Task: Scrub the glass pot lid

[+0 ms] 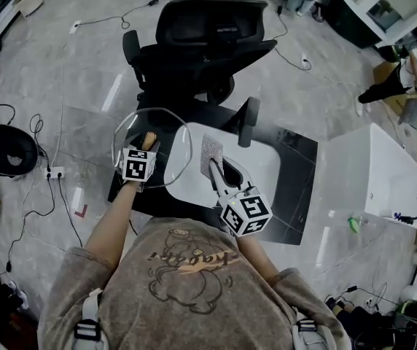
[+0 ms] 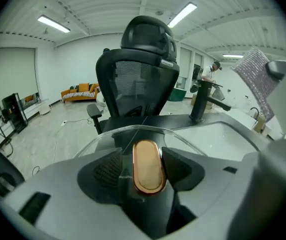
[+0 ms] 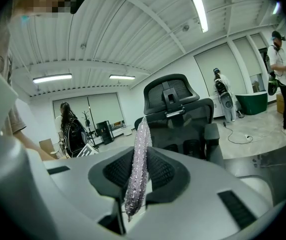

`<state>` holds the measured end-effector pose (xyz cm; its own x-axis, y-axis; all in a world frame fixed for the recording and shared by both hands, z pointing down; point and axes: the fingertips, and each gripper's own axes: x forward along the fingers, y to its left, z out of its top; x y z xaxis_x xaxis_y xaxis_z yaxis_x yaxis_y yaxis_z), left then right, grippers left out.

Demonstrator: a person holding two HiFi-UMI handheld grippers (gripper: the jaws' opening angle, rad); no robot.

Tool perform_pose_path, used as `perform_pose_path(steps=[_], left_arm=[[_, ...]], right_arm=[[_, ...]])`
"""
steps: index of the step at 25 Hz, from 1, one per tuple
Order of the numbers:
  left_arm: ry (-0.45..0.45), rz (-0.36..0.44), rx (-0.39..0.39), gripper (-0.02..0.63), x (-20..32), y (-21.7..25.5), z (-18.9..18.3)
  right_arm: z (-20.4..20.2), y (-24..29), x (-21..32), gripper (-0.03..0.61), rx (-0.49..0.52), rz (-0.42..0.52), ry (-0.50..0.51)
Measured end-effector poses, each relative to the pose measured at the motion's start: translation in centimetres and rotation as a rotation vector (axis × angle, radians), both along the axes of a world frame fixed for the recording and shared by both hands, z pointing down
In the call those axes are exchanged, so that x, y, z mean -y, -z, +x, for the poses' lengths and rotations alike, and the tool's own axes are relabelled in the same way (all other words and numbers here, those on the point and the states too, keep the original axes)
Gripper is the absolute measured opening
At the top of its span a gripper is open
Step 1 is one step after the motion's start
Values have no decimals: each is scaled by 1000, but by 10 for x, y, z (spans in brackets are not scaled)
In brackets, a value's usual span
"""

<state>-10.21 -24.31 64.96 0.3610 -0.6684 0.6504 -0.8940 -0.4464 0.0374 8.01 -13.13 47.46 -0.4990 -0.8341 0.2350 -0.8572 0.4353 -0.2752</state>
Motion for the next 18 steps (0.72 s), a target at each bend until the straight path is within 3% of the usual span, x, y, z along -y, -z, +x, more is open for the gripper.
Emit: perform_pose_path(steps=[9, 18], left_arm=[[-5, -39, 20, 256, -2, -16, 6], [12, -61, 5, 184, -3, -18, 7]], right_arm=[[7, -7, 2, 84, -2, -17, -5], [4, -10, 2, 84, -9, -25, 9]])
